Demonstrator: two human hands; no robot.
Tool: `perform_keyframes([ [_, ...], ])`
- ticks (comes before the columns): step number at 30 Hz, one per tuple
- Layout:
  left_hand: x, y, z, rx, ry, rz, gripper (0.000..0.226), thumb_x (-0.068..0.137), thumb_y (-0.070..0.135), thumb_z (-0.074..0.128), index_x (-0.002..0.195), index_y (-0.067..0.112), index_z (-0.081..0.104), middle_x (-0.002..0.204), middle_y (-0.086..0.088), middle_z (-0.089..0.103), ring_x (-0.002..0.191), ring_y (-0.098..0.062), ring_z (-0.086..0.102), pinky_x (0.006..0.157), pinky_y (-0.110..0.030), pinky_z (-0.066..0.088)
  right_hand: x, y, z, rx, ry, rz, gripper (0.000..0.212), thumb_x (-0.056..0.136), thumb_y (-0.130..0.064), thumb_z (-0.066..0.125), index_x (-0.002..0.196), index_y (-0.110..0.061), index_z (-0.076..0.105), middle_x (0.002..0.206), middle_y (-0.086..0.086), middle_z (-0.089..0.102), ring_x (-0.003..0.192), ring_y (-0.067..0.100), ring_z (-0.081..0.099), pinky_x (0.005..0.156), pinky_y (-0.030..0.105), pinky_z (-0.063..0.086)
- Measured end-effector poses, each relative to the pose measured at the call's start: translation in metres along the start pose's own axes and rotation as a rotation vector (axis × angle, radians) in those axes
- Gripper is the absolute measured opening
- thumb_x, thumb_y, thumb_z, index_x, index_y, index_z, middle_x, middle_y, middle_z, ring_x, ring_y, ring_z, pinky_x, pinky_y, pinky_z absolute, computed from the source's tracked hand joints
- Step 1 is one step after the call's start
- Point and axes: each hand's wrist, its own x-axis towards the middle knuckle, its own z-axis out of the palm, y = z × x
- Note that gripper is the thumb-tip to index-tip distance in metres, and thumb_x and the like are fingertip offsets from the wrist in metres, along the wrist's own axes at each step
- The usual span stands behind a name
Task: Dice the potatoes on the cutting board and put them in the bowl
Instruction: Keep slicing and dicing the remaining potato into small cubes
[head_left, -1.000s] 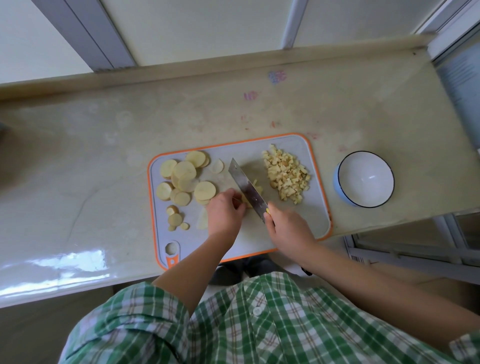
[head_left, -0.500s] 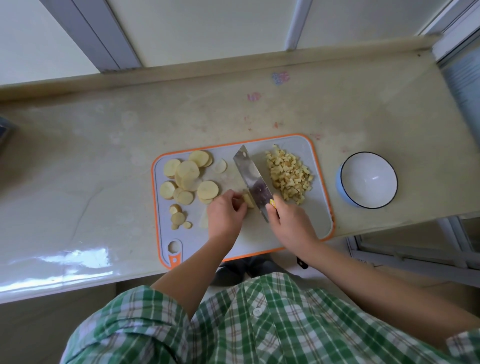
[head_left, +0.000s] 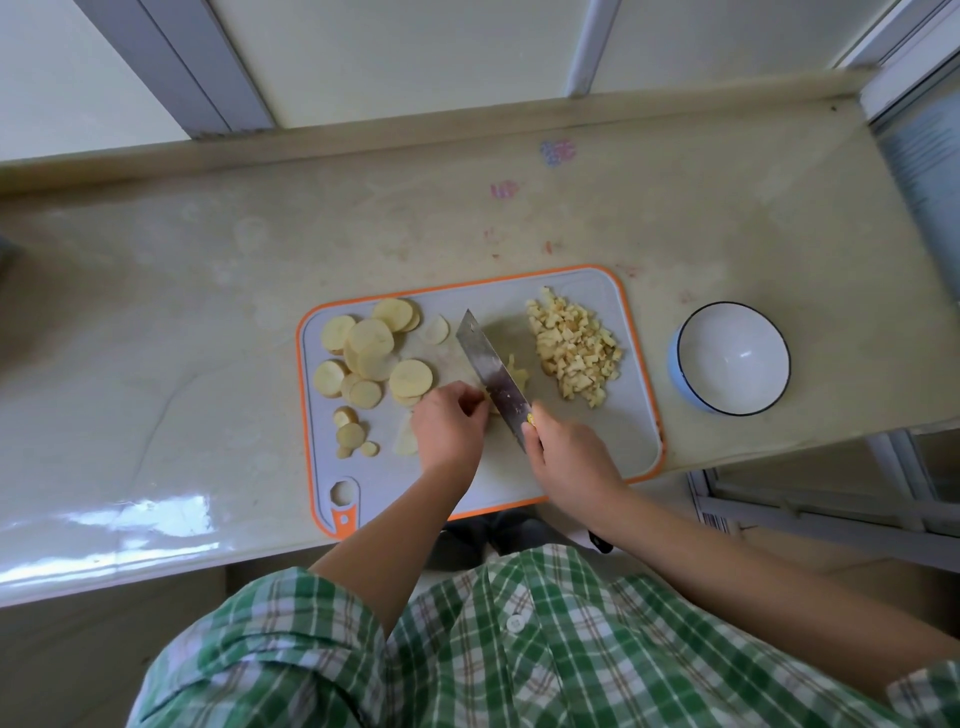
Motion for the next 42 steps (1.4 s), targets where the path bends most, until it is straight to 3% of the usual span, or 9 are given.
perform_keyframes([
  [6,0.002,-0.001,0.0,-0.038,-0.003,0.001,0.005,0.083,0.014,0.071,0.079,0.014,0.074,0.07,0.002,0.069,0.069,-0.017,0.063,0.065,-0.025,0.048,0.007,0.0,0.01,0.007,0.037,0.001,0.021,0.102,-0.026,0.035,0.101,-0.009,0.048,0.069,0.005,0.05,0.067,0.032,0.057,0.056,0.033,0.031],
  [11,0.003,-0.003,-0.004,-0.016,-0.033,0.029,0.005,0.084,0.018,0.07,0.084,0.015,0.074,0.069,0.004,0.067,0.068,-0.014,0.063,0.067,-0.024,0.048,0.016,0.01,0.007,0.112,0.127,0.071,0.02,0.1,-0.023,0.042,0.096,-0.005,0.052,0.072,0.019,0.059,0.068,0.039,0.057,0.056,0.034,0.03],
  [14,0.003,-0.007,-0.008,-0.03,-0.001,0.04,0.011,0.088,0.026,0.066,0.085,0.018,0.073,0.071,0.004,0.069,0.065,-0.017,0.064,0.066,-0.028,0.051,0.016,0.008,0.0,0.198,0.162,0.055,0.019,0.099,-0.019,0.045,0.082,-0.014,0.038,0.063,0.012,0.05,0.062,0.036,0.051,0.056,0.039,0.032],
  [17,0.003,-0.014,-0.014,-0.039,0.09,0.038,0.014,0.092,0.024,0.059,0.085,0.015,0.067,0.073,0.002,0.066,0.068,-0.019,0.061,0.064,-0.032,0.048,0.006,0.001,0.0,0.211,0.133,-0.003,0.021,0.1,-0.018,0.046,0.081,-0.014,0.038,0.057,0.001,0.039,0.056,0.033,0.045,0.054,0.041,0.032],
  [23,0.002,-0.015,-0.022,-0.017,0.156,0.035,0.014,0.094,0.021,0.053,0.087,0.014,0.063,0.075,0.002,0.062,0.067,-0.015,0.054,0.059,-0.029,0.041,-0.005,0.014,0.018,0.183,0.066,0.061,0.019,0.1,-0.021,0.043,0.084,-0.01,0.045,0.067,0.018,0.056,0.065,0.04,0.054,0.056,0.042,0.035],
  [28,0.001,-0.017,-0.024,0.017,0.159,0.088,0.011,0.093,0.024,0.054,0.091,0.016,0.062,0.08,0.0,0.061,0.069,-0.018,0.055,0.058,-0.032,0.043,-0.005,0.035,0.002,0.151,0.117,0.102,0.022,0.101,-0.022,0.042,0.082,-0.012,0.04,0.055,-0.002,0.037,0.055,0.029,0.044,0.053,0.035,0.028],
  [35,0.016,-0.033,-0.045,0.304,0.261,0.157,0.031,0.083,0.025,0.068,0.11,0.014,0.057,0.113,-0.008,0.052,0.104,-0.028,0.047,0.071,-0.041,0.045,0.001,0.023,0.005,0.077,0.021,-0.026,0.021,0.101,-0.026,0.039,0.083,-0.015,0.037,0.057,-0.003,0.036,0.057,0.027,0.043,0.051,0.035,0.026],
  [38,0.025,-0.035,-0.053,0.333,0.293,0.232,0.033,0.08,0.023,0.069,0.109,0.011,0.057,0.111,-0.012,0.051,0.102,-0.031,0.044,0.074,-0.044,0.046,0.01,0.032,-0.003,0.144,0.109,0.072,0.022,0.101,-0.024,0.041,0.082,-0.013,0.038,0.058,-0.004,0.036,0.059,0.028,0.045,0.053,0.036,0.03],
  [42,0.039,-0.035,-0.064,0.305,0.301,0.238,0.031,0.08,0.014,0.066,0.11,0.007,0.06,0.109,-0.016,0.052,0.104,-0.035,0.046,0.084,-0.039,0.041,0.01,0.026,-0.009,0.125,0.07,-0.018,0.026,0.099,-0.021,0.044,0.076,-0.014,0.034,0.056,-0.004,0.034,0.056,0.025,0.042,0.054,0.04,0.035],
])
